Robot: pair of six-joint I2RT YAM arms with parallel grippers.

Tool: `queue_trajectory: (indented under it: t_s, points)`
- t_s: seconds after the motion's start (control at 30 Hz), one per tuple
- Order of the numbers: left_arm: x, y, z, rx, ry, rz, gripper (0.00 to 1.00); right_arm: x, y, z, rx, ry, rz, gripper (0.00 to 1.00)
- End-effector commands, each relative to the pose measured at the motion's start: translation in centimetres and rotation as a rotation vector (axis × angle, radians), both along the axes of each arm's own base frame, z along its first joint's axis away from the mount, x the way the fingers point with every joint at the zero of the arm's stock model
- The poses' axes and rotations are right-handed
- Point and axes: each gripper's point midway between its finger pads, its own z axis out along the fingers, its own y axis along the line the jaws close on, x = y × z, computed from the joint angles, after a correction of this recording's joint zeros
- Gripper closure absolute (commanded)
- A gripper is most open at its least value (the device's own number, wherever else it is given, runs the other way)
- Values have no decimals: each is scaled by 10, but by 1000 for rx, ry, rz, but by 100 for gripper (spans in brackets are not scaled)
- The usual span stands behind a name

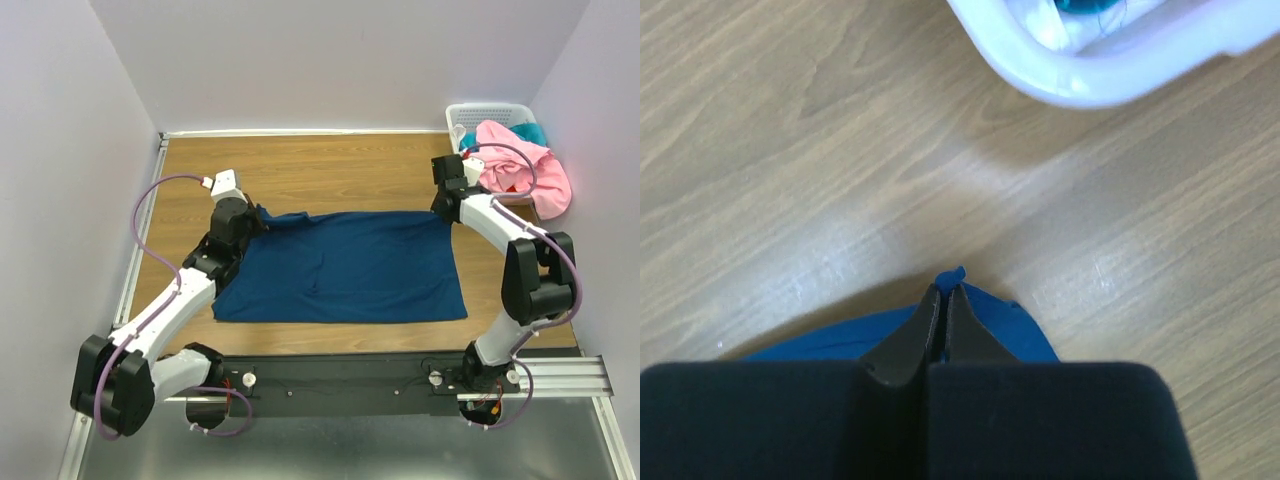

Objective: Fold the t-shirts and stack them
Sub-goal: Fold the tshirt

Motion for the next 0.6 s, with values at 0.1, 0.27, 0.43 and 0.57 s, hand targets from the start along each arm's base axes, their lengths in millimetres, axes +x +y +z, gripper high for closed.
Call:
queue_trajectory:
  t_s: [0.1,0.27,0.43,0.57]
  points:
    - [-22,25,-2,-56,10,139,100,-36,2,-2,37,11,16,99]
    - [-37,34,-13,-81,40,184,100,-54,3,4,70,-13,26,99]
    - [-50,45,-14,-109,33,231,100,-68,8,11,109,-34,57,99]
    - [-61,55,-12,-138,18,279,100,-80,11,6,129,-24,76,99]
